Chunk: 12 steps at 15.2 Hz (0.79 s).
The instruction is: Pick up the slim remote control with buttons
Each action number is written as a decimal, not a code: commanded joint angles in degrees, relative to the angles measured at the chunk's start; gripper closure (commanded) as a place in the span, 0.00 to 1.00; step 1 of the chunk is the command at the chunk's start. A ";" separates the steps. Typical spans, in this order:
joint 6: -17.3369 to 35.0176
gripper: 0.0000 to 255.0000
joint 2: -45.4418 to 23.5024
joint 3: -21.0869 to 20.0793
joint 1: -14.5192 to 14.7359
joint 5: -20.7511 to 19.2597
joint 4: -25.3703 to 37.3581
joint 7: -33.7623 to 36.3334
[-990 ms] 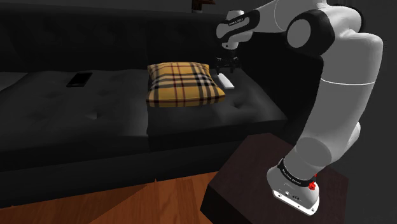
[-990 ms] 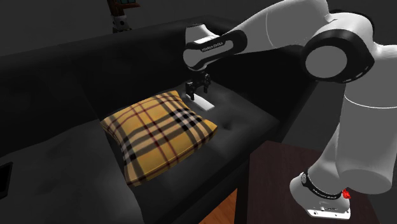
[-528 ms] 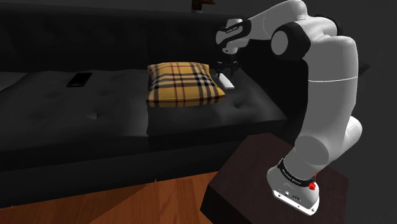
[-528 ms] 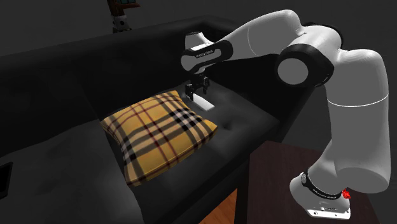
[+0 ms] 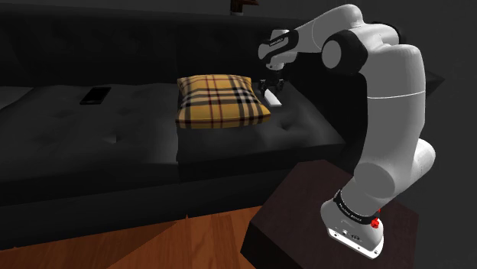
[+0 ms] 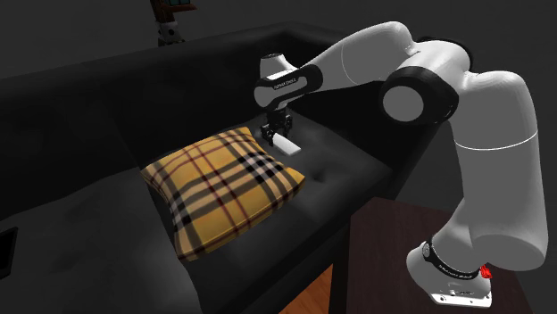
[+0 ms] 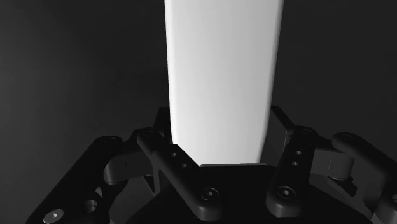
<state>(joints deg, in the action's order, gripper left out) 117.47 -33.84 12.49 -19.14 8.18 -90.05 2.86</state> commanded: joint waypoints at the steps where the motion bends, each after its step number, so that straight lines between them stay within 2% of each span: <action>1: 0.04 1.00 -0.07 -0.01 -0.01 0.01 0.04 0.00; 8: 0.15 1.00 0.08 0.01 0.03 0.00 -0.23 0.00; 12: -2.17 1.00 1.54 0.22 0.13 -0.37 0.66 0.22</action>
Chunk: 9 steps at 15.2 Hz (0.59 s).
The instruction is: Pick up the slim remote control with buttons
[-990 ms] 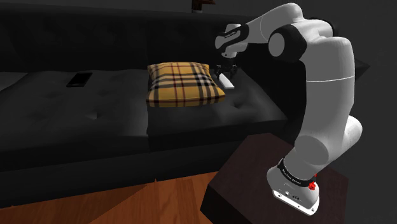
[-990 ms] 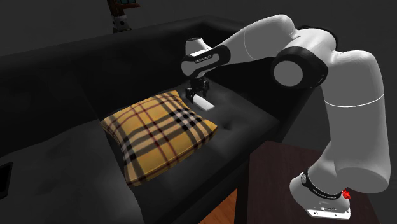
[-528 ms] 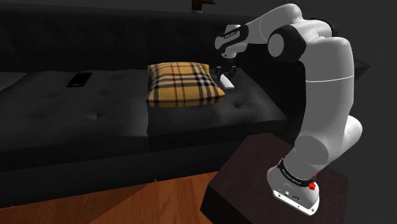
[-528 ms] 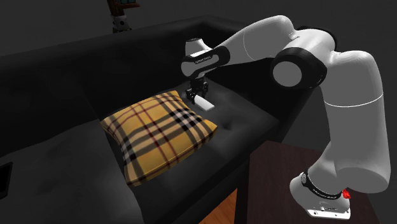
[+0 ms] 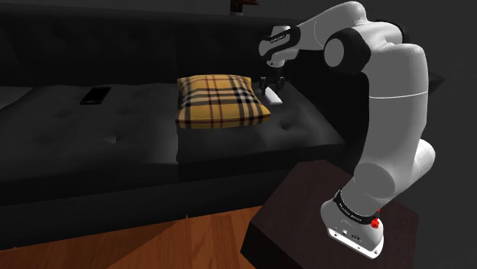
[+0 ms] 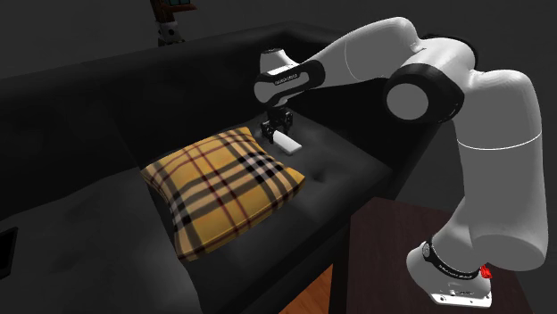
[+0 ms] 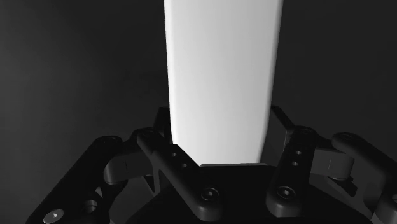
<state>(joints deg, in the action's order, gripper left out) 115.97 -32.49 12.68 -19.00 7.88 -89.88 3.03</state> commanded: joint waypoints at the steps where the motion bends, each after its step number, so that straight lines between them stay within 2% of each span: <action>1: -1.27 1.00 0.51 0.08 0.01 -0.15 0.77 0.10; 9: -6.22 1.00 2.86 0.42 0.12 -0.76 3.43 0.51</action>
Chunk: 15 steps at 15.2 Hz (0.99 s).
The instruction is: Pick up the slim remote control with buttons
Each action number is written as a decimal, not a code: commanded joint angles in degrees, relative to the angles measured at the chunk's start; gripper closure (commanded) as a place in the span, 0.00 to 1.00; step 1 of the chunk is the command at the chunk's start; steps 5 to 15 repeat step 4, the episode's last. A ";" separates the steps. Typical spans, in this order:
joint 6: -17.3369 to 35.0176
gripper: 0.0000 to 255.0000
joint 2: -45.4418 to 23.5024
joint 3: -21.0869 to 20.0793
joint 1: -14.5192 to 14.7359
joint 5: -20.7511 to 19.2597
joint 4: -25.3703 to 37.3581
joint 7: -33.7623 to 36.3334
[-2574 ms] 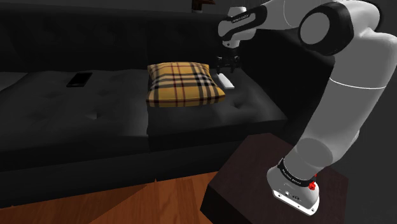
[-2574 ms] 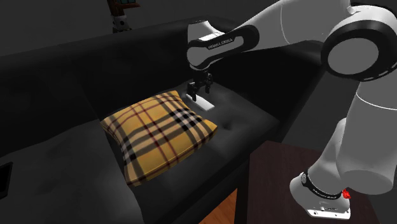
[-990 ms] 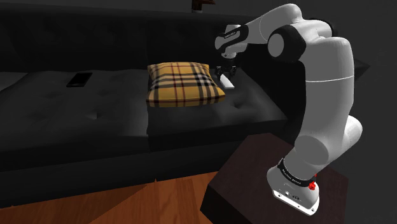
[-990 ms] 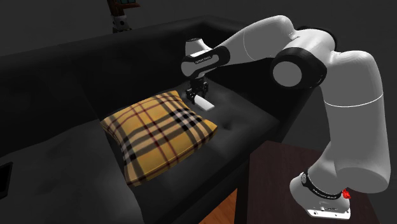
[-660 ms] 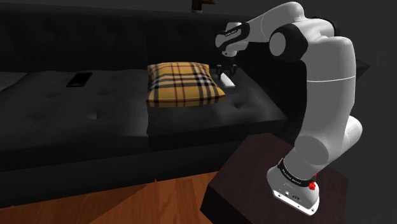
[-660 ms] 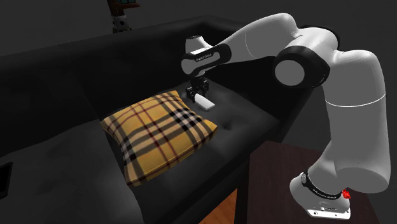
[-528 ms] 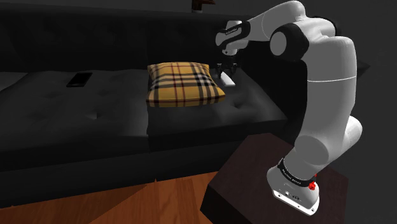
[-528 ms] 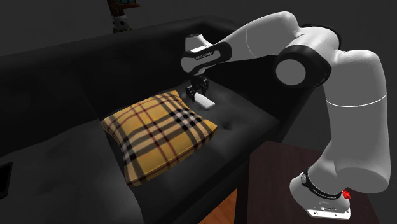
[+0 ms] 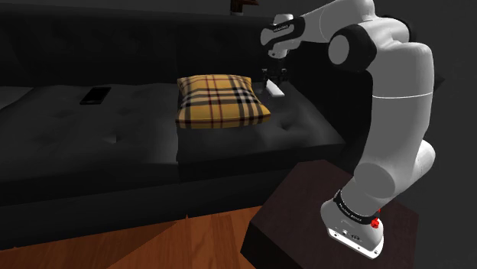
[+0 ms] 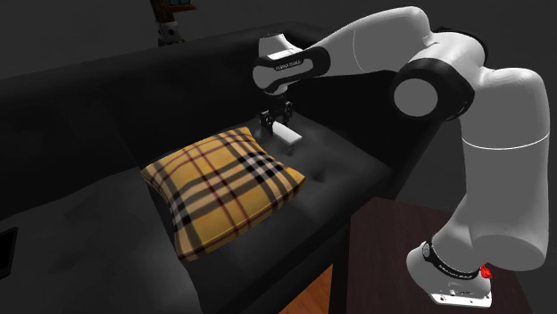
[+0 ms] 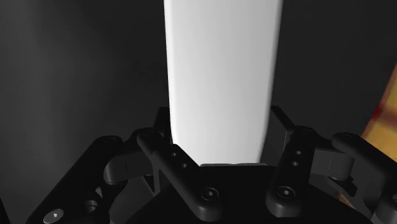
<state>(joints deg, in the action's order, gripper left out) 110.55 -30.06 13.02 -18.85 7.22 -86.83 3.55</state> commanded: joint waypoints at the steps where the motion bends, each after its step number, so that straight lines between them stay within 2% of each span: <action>1: -1.45 1.00 0.68 0.12 -0.03 -0.17 0.78 0.03; 15: -2.19 1.00 0.95 0.15 -0.03 -0.25 1.26 0.08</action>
